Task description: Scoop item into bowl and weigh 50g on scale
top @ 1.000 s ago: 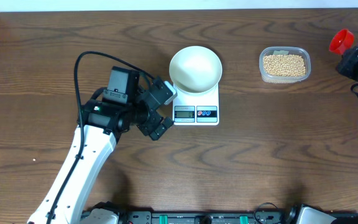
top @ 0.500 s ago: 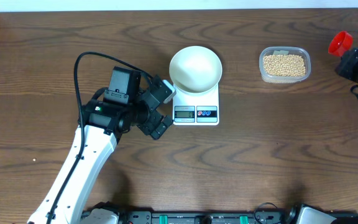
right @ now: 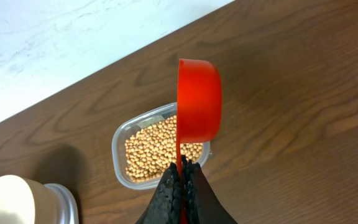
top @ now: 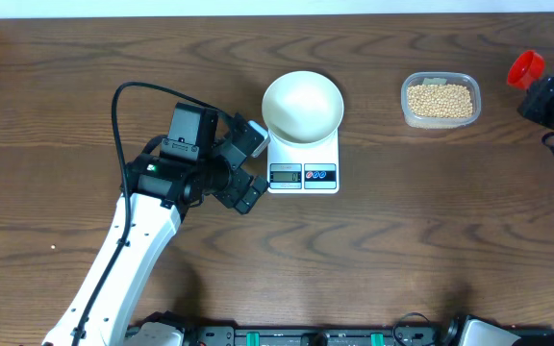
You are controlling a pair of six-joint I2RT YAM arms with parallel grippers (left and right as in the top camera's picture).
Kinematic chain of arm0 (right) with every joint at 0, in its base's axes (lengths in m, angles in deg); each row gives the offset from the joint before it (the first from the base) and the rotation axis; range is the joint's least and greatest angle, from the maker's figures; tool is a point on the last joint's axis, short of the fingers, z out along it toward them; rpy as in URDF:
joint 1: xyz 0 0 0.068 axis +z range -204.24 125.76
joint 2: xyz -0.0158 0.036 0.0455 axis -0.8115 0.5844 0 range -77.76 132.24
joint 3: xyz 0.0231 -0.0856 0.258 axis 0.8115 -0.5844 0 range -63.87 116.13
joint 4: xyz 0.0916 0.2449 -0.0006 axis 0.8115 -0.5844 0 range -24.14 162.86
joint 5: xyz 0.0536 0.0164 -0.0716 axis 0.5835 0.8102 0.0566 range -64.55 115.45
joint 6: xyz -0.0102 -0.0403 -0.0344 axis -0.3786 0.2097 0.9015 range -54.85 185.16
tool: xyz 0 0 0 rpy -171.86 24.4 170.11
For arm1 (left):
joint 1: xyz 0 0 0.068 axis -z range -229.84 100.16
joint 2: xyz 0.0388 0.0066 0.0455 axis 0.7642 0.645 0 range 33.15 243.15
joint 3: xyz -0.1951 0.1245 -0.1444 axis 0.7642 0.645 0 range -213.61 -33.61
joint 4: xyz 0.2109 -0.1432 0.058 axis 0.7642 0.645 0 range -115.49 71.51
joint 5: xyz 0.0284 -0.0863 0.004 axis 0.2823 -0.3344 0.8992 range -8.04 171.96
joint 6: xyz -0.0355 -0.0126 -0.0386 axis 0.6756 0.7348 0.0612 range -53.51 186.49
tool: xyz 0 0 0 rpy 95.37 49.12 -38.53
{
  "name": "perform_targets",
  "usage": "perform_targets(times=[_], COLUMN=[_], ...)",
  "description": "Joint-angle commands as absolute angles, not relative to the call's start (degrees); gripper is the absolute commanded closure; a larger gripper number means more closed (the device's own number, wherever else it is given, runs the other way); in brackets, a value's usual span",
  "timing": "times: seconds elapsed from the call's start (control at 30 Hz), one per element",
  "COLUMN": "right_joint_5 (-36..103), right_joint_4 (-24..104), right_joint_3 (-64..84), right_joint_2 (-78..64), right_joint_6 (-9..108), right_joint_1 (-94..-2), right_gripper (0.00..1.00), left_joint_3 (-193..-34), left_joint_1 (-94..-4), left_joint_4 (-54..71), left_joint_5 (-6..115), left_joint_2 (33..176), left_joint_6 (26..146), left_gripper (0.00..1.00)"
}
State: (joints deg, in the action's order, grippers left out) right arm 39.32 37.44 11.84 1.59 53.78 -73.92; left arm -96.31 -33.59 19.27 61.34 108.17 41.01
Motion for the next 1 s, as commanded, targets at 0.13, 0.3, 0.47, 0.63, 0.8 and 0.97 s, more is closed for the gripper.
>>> perform_targets(times=[0.13,0.3,0.47,0.63,0.8,0.97], right_joint_5=[39.1,39.1,39.1,40.0,44.5,48.3], right_joint_4=[37.2,36.8,35.7,35.6,34.6,33.4], right_joint_3=[13.0,13.0,13.0,13.0,13.0,13.6], right_joint_2=[1.8,1.8,1.8,1.8,1.8,1.8], right_joint_6=[55.0,55.1,56.1,56.1,58.3,60.1], right_joint_1=[-73.6,-73.6,-73.6,-73.6,-73.6,-73.6], right_gripper=[0.99,0.99,0.99,0.99,0.99,0.99], left_joint_3=[-96.8,-96.8,-96.8,-96.8,-96.8,-96.8], left_joint_1=[-33.5,-33.5,-33.5,-33.5,-33.5,-33.5], left_joint_4=[19.3,19.3,19.3,19.3,19.3,19.3], left_joint_5=[61.9,61.9,61.9,61.9,61.9,61.9], left_joint_2=[108.4,108.4,108.4,108.4,108.4,108.4], left_joint_6=[41.5,41.5,41.5,41.5,41.5,41.5], left_gripper=[0.05,0.05,0.05,0.05,0.05,0.05])
